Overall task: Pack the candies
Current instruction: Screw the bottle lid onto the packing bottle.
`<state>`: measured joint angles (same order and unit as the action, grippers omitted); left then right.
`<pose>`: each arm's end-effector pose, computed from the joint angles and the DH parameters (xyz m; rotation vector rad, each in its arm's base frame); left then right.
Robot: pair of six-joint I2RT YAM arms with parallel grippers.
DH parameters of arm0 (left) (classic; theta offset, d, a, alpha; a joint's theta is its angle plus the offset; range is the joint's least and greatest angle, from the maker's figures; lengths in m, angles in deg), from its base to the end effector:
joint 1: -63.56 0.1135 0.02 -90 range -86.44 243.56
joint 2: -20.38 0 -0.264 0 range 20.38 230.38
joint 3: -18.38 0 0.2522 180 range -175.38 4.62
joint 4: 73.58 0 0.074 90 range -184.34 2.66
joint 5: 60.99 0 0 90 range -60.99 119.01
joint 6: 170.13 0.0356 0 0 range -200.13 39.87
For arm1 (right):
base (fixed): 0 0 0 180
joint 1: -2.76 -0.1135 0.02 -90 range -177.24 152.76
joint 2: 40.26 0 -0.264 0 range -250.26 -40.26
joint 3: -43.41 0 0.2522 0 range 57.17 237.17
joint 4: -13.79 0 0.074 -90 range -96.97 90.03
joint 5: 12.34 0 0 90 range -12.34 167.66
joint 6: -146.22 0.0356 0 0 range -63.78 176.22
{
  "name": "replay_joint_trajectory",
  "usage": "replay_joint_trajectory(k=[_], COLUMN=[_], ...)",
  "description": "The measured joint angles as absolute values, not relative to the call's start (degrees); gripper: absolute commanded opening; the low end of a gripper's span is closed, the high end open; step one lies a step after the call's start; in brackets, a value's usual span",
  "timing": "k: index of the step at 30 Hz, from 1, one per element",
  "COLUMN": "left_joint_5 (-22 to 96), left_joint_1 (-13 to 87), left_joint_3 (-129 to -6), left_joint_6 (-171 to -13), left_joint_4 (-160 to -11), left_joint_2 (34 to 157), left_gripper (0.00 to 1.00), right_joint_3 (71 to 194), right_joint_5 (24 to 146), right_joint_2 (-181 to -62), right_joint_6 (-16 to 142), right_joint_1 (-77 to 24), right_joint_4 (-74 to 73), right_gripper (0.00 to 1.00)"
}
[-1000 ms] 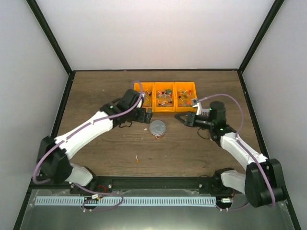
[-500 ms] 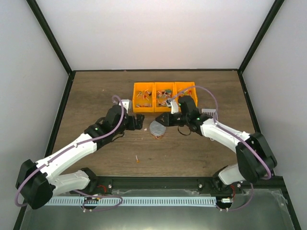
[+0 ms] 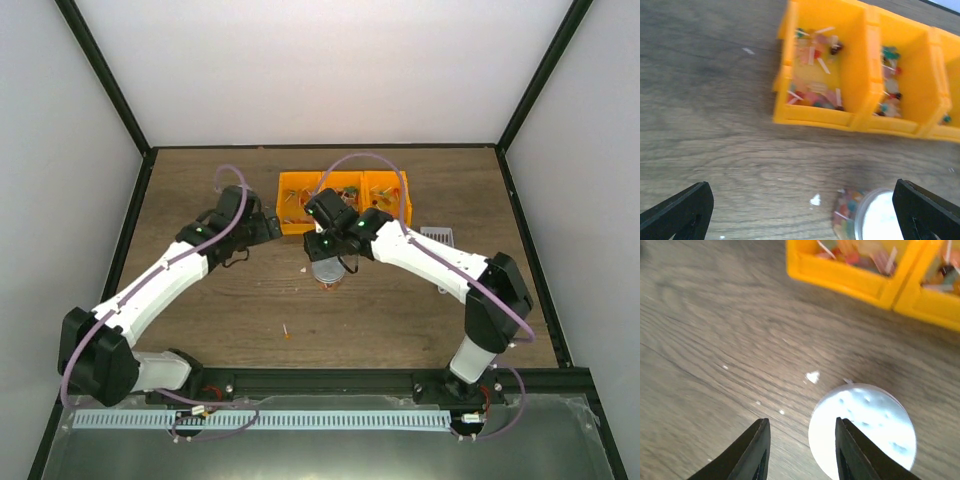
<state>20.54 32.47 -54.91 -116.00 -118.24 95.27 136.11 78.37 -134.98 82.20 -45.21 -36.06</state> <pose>0.2415 -0.1395 0.2824 -0.1714 2.3950 -0.3832 0.2417 0.2688 0.2815 -0.4943 2.5154 0.5455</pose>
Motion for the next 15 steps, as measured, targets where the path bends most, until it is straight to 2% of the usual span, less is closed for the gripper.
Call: replay_joint_trajectory(k=[6,15], left_joint_5=[24.1,27.5], left_joint_1=[37.9,38.7], left_joint_3=[-54.8,-53.3], left_joint_6=[-117.6,-118.2], left_joint_4=[-120.5,-120.6], left_joint_2=[95.3,95.5], left_gripper=[1.0,1.0], right_joint_3=[137.5,138.5], right_joint_5=[75.3,74.6], right_joint_2=[-138.2,-140.2], right_joint_6=[82.9,82.5], right_joint_1=[-45.6,-45.7], right_joint_4=[-44.6,-48.1], right_gripper=[0.38,0.4])
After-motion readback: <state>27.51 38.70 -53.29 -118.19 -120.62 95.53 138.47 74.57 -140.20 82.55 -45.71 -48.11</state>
